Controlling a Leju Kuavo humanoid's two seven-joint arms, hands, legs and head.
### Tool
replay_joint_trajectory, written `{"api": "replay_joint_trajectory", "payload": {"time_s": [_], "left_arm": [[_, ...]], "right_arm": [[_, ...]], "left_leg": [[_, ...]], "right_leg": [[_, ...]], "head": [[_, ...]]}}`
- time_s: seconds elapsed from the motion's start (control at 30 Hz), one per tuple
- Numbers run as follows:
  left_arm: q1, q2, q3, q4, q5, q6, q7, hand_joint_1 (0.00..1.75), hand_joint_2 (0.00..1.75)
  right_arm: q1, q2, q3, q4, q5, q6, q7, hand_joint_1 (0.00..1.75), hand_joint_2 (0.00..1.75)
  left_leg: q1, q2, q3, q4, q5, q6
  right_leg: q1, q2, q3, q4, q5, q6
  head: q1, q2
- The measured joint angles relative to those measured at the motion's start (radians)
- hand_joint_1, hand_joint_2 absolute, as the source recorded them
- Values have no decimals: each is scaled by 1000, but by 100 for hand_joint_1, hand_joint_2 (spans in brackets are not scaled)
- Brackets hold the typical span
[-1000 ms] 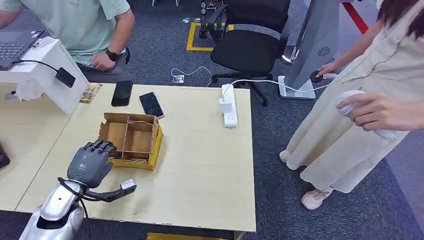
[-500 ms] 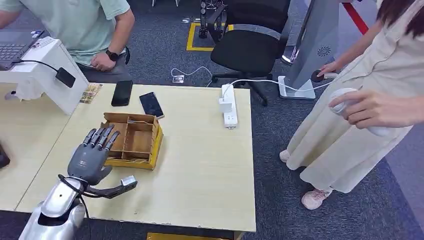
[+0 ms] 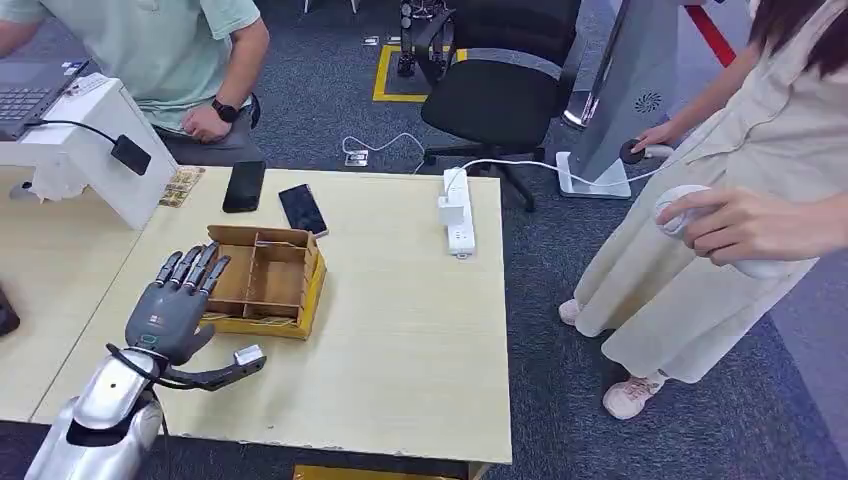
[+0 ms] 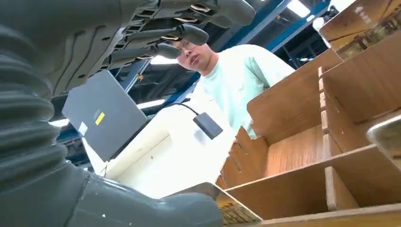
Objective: Pass the card to the sensor for recognition and then transmit it.
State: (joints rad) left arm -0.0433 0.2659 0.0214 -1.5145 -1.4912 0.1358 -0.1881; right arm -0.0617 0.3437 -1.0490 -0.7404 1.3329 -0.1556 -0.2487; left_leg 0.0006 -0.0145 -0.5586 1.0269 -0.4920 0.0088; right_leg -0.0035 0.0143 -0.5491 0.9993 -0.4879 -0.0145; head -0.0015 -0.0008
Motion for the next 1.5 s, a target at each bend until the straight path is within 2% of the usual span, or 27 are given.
{"api": "replay_joint_trajectory", "payload": {"time_s": [0.33, 0.37, 0.4, 0.43, 1.17, 1.23, 1.27, 1.5], "left_arm": [[16, 8, 0, 0, 0, -7, 0, 2, 175], [18, 8, 0, 0, 0, -7, 0, 58, 175], [20, 8, 0, 0, 0, -7, 0, 155, 175], [21, 8, 0, 0, 0, -7, 0, 175, 175], [52, 13, 0, 0, 0, -16, 0, 175, 175], [53, 12, 0, 0, 0, -16, 0, 159, 175], [53, 12, 0, 0, 0, -18, 0, 175, 175], [53, 0, 0, 2, 0, -21, 0, 175, 175]], "right_arm": [[0, 0, -1, 0, -2, 13, -16, 0, 175], [0, 0, -1, 0, -2, 13, -16, 0, 175], [0, 0, -1, 0, -2, 13, -16, 0, 175], [0, 0, -1, 0, -1, 13, -16, 0, 175], [10, 0, -4, -3, 13, 13, -18, 0, 175], [10, 0, -5, -3, 13, 13, -18, 0, 175], [11, 0, -5, -3, 13, 13, -18, 0, 175], [15, 0, -16, -3, 17, 12, -25, 0, 175]], "left_leg": [[0, 0, 0, 0, 0, 0], [0, 0, 0, 0, 0, 0], [0, 0, 0, 0, 0, 0], [0, 0, 0, 0, 0, 0], [0, 0, 0, 0, 0, 0], [0, 0, 0, 0, 0, 0], [0, 0, 0, 0, 0, 0], [0, 0, 0, 0, 0, 0]], "right_leg": [[0, 0, 0, 0, 0, 0], [0, 0, 0, 0, 0, 0], [0, 0, 0, 0, 0, 0], [0, 0, 0, 0, 0, 0], [0, 0, 0, 0, 0, 0], [0, 0, 0, 0, 0, 0], [0, 0, 0, 0, 0, 0], [0, 0, 0, 0, 0, 0]], "head": [[0, 0], [0, 0], [0, 0], [0, 0], [0, 0], [0, 0], [0, 0], [0, 0]]}}
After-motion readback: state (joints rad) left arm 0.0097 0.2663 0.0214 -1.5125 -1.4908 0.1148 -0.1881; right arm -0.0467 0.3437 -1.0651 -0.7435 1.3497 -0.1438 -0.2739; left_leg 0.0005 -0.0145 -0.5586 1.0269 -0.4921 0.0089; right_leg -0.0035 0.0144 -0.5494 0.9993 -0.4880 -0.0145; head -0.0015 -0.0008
